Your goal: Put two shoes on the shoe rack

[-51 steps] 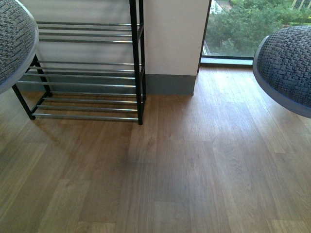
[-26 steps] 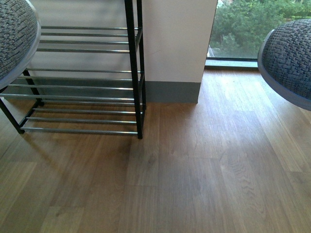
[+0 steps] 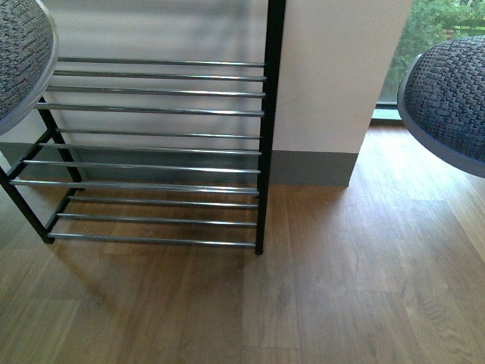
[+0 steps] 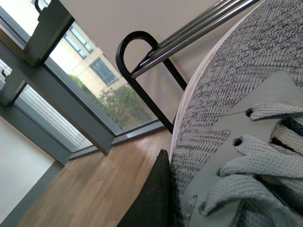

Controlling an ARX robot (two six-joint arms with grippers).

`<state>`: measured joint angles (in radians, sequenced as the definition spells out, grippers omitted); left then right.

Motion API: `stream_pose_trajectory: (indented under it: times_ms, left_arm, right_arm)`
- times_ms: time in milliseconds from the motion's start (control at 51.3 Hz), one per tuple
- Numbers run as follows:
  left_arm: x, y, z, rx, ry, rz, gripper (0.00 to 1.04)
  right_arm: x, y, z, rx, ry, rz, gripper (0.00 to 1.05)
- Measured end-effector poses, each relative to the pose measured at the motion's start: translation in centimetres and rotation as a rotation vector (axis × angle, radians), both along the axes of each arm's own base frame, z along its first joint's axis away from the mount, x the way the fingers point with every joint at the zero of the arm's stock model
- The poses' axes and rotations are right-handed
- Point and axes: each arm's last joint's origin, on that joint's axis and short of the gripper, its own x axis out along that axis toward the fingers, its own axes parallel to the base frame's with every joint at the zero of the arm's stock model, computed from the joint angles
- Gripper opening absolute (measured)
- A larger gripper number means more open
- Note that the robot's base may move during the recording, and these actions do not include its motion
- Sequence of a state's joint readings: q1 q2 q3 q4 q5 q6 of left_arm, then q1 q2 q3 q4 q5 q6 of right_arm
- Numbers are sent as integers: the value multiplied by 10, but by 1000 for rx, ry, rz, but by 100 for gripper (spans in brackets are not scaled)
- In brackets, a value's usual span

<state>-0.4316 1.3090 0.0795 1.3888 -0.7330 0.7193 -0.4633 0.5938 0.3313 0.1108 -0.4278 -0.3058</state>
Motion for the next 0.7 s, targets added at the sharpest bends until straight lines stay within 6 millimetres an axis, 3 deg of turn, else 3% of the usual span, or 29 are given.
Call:
stream_pose_trajectory:
  times_ms: [702]
  left_arm:
    - [0,0,0,3,1,-2,3]
  right_arm:
    - [0,-1,-1,-1,4,-19,1]
